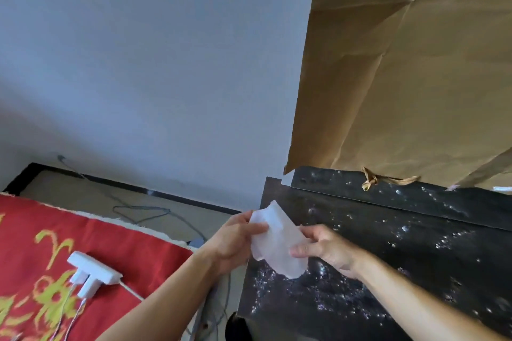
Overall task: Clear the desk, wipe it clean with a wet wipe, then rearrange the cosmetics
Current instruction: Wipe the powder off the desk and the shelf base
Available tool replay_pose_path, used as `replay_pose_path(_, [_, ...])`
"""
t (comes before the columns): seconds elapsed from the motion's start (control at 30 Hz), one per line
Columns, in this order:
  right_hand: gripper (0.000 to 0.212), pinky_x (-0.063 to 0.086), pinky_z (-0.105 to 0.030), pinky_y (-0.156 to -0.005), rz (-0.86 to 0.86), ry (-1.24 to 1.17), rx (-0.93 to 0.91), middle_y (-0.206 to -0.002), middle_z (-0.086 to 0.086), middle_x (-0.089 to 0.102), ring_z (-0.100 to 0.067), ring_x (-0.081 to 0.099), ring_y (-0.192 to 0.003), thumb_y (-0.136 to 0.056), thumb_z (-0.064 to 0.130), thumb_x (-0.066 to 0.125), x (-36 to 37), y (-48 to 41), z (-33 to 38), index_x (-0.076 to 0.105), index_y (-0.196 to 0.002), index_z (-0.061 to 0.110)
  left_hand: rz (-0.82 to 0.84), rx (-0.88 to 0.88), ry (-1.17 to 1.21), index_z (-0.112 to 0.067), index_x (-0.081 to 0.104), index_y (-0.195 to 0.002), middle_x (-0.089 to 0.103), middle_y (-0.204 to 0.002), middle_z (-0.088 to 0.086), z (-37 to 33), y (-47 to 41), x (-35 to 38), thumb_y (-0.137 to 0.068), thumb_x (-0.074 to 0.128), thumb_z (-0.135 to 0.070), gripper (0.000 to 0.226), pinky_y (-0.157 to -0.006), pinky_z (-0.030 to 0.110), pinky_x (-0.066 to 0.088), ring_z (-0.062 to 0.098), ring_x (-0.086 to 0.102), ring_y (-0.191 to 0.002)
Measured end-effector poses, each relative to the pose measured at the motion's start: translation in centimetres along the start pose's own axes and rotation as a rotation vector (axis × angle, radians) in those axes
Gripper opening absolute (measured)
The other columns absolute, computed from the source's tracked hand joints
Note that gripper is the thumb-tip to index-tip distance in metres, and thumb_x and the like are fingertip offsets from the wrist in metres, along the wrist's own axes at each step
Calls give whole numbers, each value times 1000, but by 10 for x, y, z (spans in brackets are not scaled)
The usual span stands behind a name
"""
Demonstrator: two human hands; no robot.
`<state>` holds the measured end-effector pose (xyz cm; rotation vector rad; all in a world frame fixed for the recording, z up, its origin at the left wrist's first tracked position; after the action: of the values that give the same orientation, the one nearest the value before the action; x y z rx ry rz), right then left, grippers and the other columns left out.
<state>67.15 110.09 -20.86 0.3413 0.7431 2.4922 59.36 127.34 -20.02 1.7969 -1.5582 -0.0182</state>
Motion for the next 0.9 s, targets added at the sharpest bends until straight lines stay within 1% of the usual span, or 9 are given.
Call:
replay_pose_path(0.1, [53,47,-31,-75,-235,-247,29,-104,-19,68,-27,64,-93,-62,30,80,6,-8,-10,65,-103,2,-254,-16,-153,-1,60,-81,63,-84,18,1,-15,-34,-85,61,3,6,-60,33,55,24,64,-69])
replay_pose_path(0.2, [11,43,-30,-65,-423,-467,39,-97,-19,66,-26,61,-87,-80,10,69,6,-11,-15,62,-88,11,-279,-109,-308,0,59,-82,64,-77,18,19,-25,-43,-82,69,-1,10,-53,30,55,23,63,-61])
replay_pose_path(0.3, [18,43,-31,-73,-819,-226,62,-94,-6,62,-19,58,-88,-83,10,69,-17,-18,-9,59,-95,19,-305,-163,-390,2,61,-88,68,-69,14,42,-41,-53,-84,66,-1,8,-52,30,53,20,61,-54])
replay_pose_path(0.37, [23,43,-27,-67,-963,40,-4,-92,-3,58,-20,55,-85,-82,11,69,-36,-32,7,60,-103,15,-385,-188,-410,-1,60,-84,68,-67,13,57,-51,-68,-85,62,1,3,-48,27,48,18,58,-50])
replay_pose_path(0.43, [19,39,-26,-61,-970,311,-81,-88,-3,57,-21,52,-81,-84,13,65,-49,-59,21,62,-103,11,-457,-222,-424,-2,59,-80,66,-62,12,72,-55,-85,-83,58,4,7,-44,23,44,17,55,-45])
replay_pose_path(0.57, [27,47,-34,-84,-728,736,-138,-111,-8,64,-28,57,-103,-92,23,56,-52,-138,14,64,-115,13,-551,-296,-491,-6,57,-76,64,-64,11,104,-54,-111,-82,53,1,11,-41,22,40,17,54,-47])
replay_pose_path(0.67, [21,45,-38,-89,-555,1081,-180,-126,-3,56,-29,47,-115,-91,19,55,-46,-174,-15,65,-110,18,-583,-343,-607,-14,60,-74,69,-70,5,131,-54,-121,-81,56,-11,9,-55,30,50,20,62,-58])
replay_pose_path(0.8, [27,50,-36,-83,-641,989,-245,-118,-6,54,-26,48,-106,-85,3,61,-44,-184,-34,68,-107,17,-608,-373,-741,-15,62,-79,70,-81,4,158,-56,-121,-87,56,-26,15,-72,32,49,25,66,-84])
replay_pose_path(0.9, [31,47,-29,-77,-456,1000,-305,-108,-6,54,-23,52,-96,-85,-3,58,-26,-176,-53,66,-110,14,-660,-353,-760,-9,63,-89,68,-90,8,168,-56,-117,-94,49,-29,25,-75,33,44,29,62,-92])
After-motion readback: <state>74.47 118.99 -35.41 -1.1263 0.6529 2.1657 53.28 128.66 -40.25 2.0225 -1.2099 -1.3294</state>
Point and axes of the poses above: each hand's wrist, its own y-axis away from the middle knuckle, its own x-axis out of the palm, z = x × y, the point moved 4 cm from there along -y, towards the middle knuckle
